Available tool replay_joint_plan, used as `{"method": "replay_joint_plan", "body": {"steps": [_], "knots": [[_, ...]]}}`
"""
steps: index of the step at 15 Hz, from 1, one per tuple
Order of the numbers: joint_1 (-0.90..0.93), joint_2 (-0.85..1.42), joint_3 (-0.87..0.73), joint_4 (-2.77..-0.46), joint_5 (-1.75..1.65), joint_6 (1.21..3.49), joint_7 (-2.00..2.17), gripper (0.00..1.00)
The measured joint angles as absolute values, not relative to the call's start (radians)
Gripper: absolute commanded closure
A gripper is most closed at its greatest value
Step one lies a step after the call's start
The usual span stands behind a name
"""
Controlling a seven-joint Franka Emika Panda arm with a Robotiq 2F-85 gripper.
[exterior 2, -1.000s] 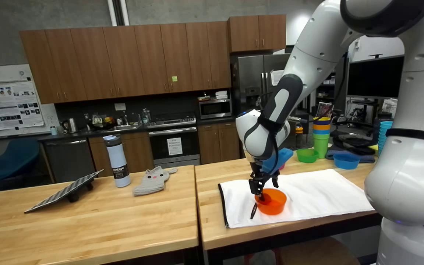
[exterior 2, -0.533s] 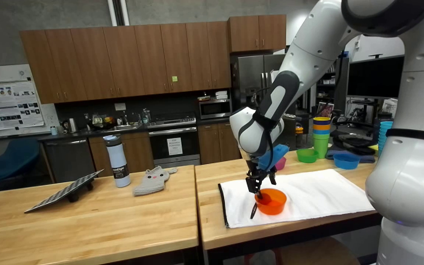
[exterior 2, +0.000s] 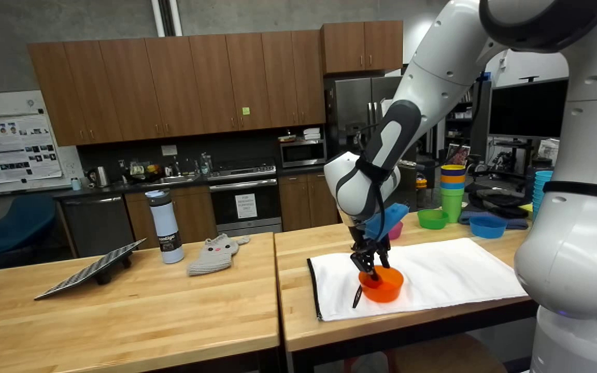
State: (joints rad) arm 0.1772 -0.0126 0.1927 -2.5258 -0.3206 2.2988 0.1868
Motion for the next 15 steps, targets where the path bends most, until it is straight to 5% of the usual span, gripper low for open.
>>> {"method": "replay_joint_plan", "body": {"steps": [6,15], "knots": [[0.178,0.002,0.194,-2.511,-0.321,2.298,0.186,0.33],[0.179,0.074,0.193,-2.453,-0.290,2.312,0.155,0.38]]}}
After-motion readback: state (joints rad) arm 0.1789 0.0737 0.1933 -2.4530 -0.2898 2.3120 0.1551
